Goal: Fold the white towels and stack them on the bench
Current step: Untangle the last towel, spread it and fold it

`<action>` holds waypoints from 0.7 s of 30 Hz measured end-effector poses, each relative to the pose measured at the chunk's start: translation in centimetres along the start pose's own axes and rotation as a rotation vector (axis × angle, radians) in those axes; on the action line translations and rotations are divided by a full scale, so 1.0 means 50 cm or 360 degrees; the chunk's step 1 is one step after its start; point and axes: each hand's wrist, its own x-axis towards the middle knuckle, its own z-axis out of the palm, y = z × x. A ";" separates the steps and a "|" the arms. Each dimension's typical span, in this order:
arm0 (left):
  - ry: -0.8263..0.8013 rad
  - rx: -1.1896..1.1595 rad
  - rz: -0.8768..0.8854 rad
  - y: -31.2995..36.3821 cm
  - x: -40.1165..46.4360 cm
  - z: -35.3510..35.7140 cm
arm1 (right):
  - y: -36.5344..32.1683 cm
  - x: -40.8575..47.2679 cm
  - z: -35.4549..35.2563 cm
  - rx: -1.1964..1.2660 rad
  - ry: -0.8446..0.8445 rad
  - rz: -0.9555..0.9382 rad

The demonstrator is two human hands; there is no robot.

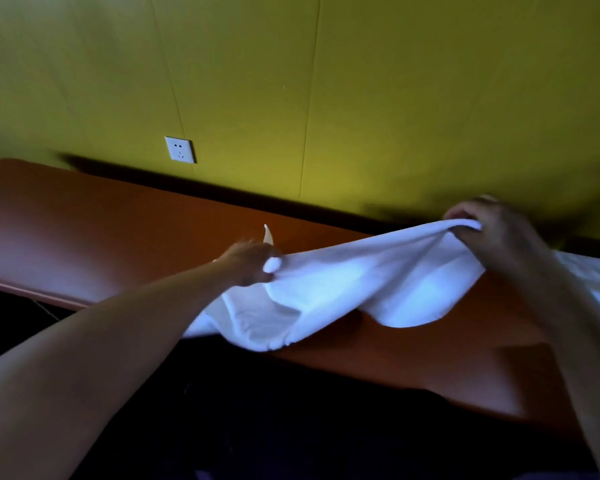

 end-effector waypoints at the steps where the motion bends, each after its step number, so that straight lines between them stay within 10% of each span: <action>1: 0.0035 -0.0012 -0.0112 -0.033 -0.010 -0.001 | 0.015 -0.001 -0.009 -0.0115 -0.0036 0.0022; 12: 0.1101 -0.0360 -0.0517 -0.145 -0.097 -0.138 | 0.107 -0.096 0.012 -0.1076 -0.0238 0.0409; 21: 0.1433 -0.0144 -0.0604 -0.177 -0.230 -0.224 | 0.013 -0.149 -0.071 -0.0540 0.0397 0.1033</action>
